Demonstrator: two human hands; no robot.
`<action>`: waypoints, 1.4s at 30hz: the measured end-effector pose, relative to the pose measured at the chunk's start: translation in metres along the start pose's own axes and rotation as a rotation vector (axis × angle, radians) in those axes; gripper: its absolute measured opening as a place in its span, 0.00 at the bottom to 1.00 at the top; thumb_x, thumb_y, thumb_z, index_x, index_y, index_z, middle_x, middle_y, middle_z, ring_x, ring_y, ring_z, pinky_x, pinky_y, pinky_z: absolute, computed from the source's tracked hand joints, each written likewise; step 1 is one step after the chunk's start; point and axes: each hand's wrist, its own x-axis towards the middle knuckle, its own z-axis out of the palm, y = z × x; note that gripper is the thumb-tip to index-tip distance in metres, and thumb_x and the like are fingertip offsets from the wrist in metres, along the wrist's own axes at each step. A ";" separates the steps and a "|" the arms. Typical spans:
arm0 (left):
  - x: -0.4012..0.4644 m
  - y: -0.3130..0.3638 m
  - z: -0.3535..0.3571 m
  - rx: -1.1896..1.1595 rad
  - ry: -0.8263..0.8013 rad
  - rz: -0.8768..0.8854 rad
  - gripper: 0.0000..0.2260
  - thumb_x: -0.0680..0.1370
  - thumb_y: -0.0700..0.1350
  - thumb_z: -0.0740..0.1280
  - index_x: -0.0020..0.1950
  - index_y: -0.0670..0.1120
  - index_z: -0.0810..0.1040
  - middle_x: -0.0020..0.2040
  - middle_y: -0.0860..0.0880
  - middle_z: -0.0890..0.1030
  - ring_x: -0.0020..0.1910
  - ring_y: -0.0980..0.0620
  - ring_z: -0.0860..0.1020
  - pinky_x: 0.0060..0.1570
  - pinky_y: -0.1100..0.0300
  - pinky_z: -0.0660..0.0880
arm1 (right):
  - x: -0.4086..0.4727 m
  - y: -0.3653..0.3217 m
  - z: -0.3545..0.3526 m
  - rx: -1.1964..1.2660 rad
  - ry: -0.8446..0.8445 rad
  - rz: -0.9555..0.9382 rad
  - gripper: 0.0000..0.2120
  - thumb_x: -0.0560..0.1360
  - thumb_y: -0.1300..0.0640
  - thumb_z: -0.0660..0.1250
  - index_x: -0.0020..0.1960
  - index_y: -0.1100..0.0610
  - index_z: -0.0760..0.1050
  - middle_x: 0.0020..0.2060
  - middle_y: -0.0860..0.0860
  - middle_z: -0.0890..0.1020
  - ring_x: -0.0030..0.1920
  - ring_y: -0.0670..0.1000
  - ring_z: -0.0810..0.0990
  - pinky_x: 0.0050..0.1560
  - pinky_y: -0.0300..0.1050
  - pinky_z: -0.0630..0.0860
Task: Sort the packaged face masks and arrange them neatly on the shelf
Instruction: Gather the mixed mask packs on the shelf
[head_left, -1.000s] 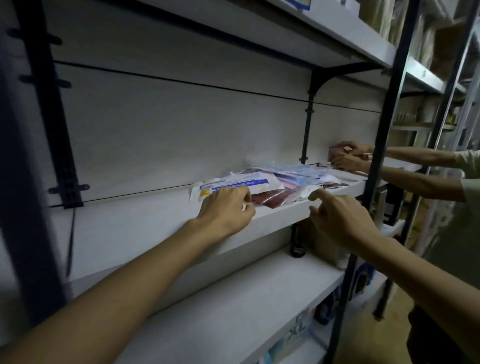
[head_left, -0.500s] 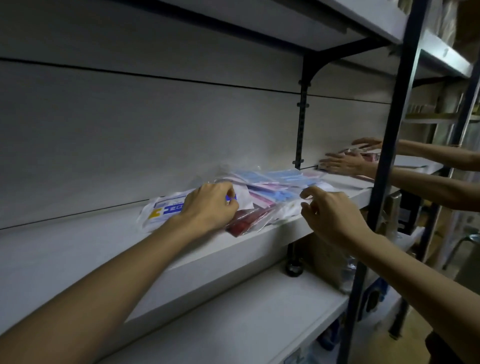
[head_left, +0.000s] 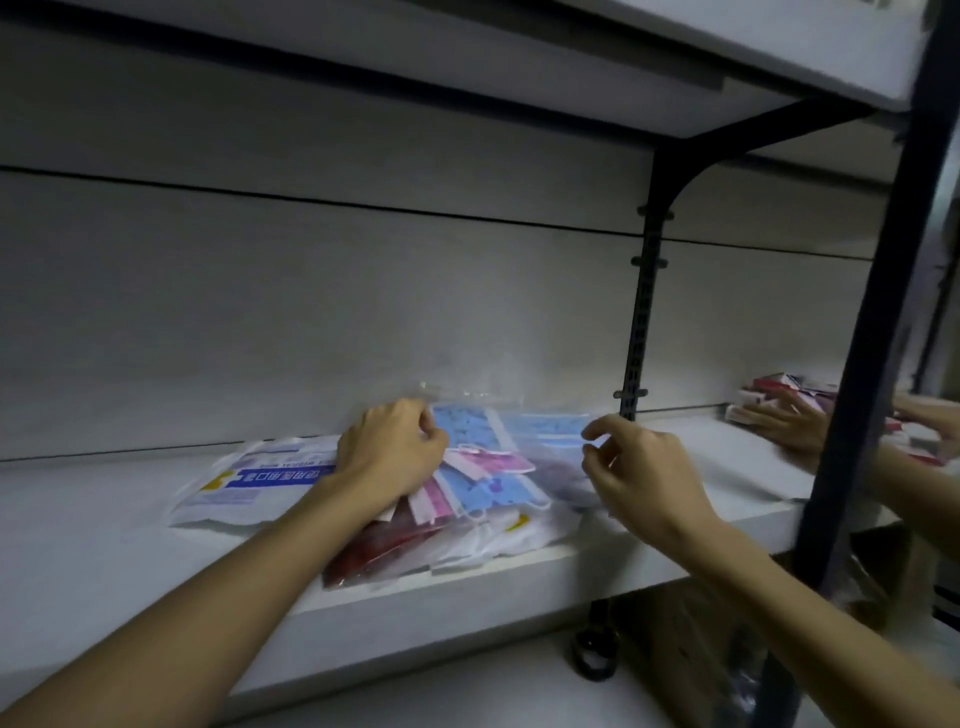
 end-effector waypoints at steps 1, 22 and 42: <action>0.000 0.001 0.005 0.002 0.015 -0.032 0.06 0.76 0.51 0.63 0.47 0.51 0.78 0.52 0.47 0.82 0.52 0.43 0.78 0.45 0.57 0.71 | 0.005 0.004 0.005 0.022 0.011 -0.014 0.09 0.77 0.54 0.64 0.55 0.53 0.77 0.40 0.49 0.84 0.39 0.50 0.80 0.43 0.48 0.78; -0.007 -0.012 0.032 0.064 0.272 -0.104 0.10 0.79 0.49 0.59 0.49 0.47 0.78 0.52 0.46 0.79 0.53 0.44 0.72 0.52 0.54 0.67 | 0.075 -0.016 0.071 0.090 -0.324 0.334 0.23 0.70 0.41 0.72 0.32 0.56 0.67 0.27 0.51 0.69 0.33 0.55 0.70 0.29 0.43 0.63; 0.009 0.009 0.009 0.079 0.000 -0.238 0.20 0.69 0.60 0.72 0.55 0.54 0.74 0.55 0.52 0.79 0.58 0.46 0.75 0.55 0.53 0.69 | 0.087 0.030 0.020 0.396 -0.304 0.399 0.02 0.65 0.64 0.68 0.34 0.62 0.76 0.27 0.55 0.67 0.30 0.52 0.65 0.31 0.43 0.62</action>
